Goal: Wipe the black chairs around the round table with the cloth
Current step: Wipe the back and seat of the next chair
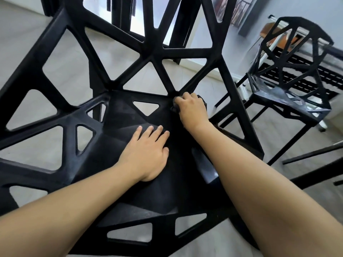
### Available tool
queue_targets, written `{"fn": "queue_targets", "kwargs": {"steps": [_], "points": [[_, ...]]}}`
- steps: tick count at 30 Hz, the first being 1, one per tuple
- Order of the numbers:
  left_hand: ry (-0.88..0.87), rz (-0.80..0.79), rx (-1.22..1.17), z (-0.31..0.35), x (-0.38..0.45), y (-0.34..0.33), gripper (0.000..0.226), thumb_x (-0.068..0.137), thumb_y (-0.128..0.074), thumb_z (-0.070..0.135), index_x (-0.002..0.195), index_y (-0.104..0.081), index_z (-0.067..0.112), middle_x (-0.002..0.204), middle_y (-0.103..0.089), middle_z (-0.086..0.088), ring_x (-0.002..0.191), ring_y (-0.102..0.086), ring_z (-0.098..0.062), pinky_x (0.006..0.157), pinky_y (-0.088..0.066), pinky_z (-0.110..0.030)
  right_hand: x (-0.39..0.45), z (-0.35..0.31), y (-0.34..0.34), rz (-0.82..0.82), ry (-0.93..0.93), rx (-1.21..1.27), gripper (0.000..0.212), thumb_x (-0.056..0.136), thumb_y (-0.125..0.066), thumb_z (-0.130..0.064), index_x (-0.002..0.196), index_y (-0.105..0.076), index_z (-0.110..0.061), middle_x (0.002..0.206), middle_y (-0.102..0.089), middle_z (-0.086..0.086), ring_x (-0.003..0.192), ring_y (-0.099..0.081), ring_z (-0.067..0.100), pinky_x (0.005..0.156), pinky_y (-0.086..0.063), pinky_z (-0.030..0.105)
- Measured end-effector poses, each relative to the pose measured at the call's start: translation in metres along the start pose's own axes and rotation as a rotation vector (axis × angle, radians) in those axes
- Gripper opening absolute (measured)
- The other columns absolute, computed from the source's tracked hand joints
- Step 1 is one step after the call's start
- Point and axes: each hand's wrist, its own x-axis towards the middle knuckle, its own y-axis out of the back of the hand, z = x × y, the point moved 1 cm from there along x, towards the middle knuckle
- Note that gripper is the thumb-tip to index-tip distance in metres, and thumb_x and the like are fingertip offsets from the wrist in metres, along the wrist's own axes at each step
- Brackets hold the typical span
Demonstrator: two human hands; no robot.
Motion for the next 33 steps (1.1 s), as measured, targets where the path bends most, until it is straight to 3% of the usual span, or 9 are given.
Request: {"fn": "queue_targets", "kwargs": {"steps": [4,7,12,17,19,22,26,30,33], "points": [[0.008,-0.024,-0.018,0.000,0.000,0.002,0.059,0.106,-0.017,0.041,0.161,-0.004,0.023,0.169,0.001,0.002,0.155,0.001,-0.019,0.126,0.001,-0.044,-0.046,0.015,0.024,-0.030,0.039,-0.144,0.028,0.091,-0.048,-0.006,0.115,-0.062,-0.011,0.114,-0.061,0.012,0.108,-0.054,0.035,0.087,-0.041,0.043],[0.005,-0.039,-0.021,0.001,0.001,0.003,0.059,0.106,-0.016,0.041,0.161,-0.004,0.023,0.169,0.000,0.002,0.155,-0.001,-0.019,0.126,0.002,-0.043,-0.086,0.032,0.044,-0.069,0.055,-0.234,0.026,0.083,-0.060,-0.004,0.108,-0.064,-0.010,0.109,-0.062,0.011,0.105,-0.055,0.034,0.084,-0.041,0.042],[0.008,-0.057,-0.001,-0.001,0.002,0.003,0.059,0.106,-0.016,0.042,0.161,-0.005,0.023,0.169,-0.001,0.001,0.155,-0.003,-0.020,0.125,0.001,-0.043,-0.131,0.049,0.072,-0.106,-0.057,-0.252,0.029,0.086,-0.059,-0.005,0.113,-0.065,-0.012,0.112,-0.061,0.012,0.108,-0.054,0.036,0.083,-0.041,0.043],[0.010,-0.067,0.007,-0.001,0.001,0.003,0.059,0.107,-0.016,0.041,0.161,-0.006,0.022,0.169,-0.003,0.001,0.155,-0.004,-0.021,0.125,-0.001,-0.044,-0.182,0.074,0.079,0.028,-0.135,-0.288,0.030,0.078,-0.074,-0.004,0.106,-0.069,-0.013,0.098,-0.063,0.010,0.090,-0.057,0.035,0.070,-0.047,0.043],[0.008,-0.058,0.004,-0.002,0.002,0.001,0.059,0.106,-0.017,0.040,0.161,-0.007,0.022,0.169,-0.004,0.001,0.155,-0.005,-0.022,0.125,-0.001,-0.044,-0.190,0.077,0.079,0.067,-0.226,-0.187,0.031,0.080,-0.073,-0.006,0.109,-0.069,-0.013,0.101,-0.063,0.010,0.094,-0.055,0.035,0.074,-0.049,0.046],[0.015,-0.056,-0.019,-0.002,0.004,0.002,0.058,0.106,-0.017,0.039,0.161,-0.008,0.021,0.169,-0.004,0.001,0.155,-0.004,-0.022,0.125,0.000,-0.045,-0.194,0.057,0.075,0.164,-0.391,0.186,0.036,0.081,-0.066,-0.007,0.114,-0.069,-0.019,0.109,-0.064,0.006,0.103,-0.054,0.032,0.088,-0.048,0.048],[0.011,-0.054,-0.024,0.000,0.007,0.001,0.058,0.106,-0.020,0.037,0.161,-0.011,0.020,0.169,-0.007,-0.001,0.155,-0.006,-0.024,0.125,0.000,-0.047,-0.212,-0.030,0.073,0.193,-0.329,0.528,0.037,0.081,-0.063,-0.008,0.114,-0.069,-0.023,0.108,-0.065,0.000,0.101,-0.054,0.019,0.095,-0.044,0.032],[-0.005,-0.040,-0.004,-0.003,0.011,-0.003,0.058,0.106,-0.023,0.035,0.160,-0.015,0.018,0.168,-0.010,-0.004,0.154,-0.010,-0.026,0.125,-0.004,-0.048,-0.236,-0.070,0.089,0.246,-0.233,0.608,0.038,0.083,-0.065,-0.006,0.120,-0.068,-0.017,0.111,-0.064,-0.001,0.102,-0.053,0.015,0.095,-0.042,0.023],[-0.024,-0.034,-0.006,-0.012,0.013,-0.004,0.057,0.105,-0.024,0.035,0.160,-0.018,0.018,0.168,-0.013,-0.006,0.154,-0.012,-0.028,0.124,-0.006,-0.049,-0.246,-0.036,0.082,0.262,-0.305,0.551,0.040,0.081,-0.064,-0.006,0.119,-0.069,-0.019,0.113,-0.065,-0.004,0.106,-0.056,0.018,0.099,-0.044,0.031]]}}
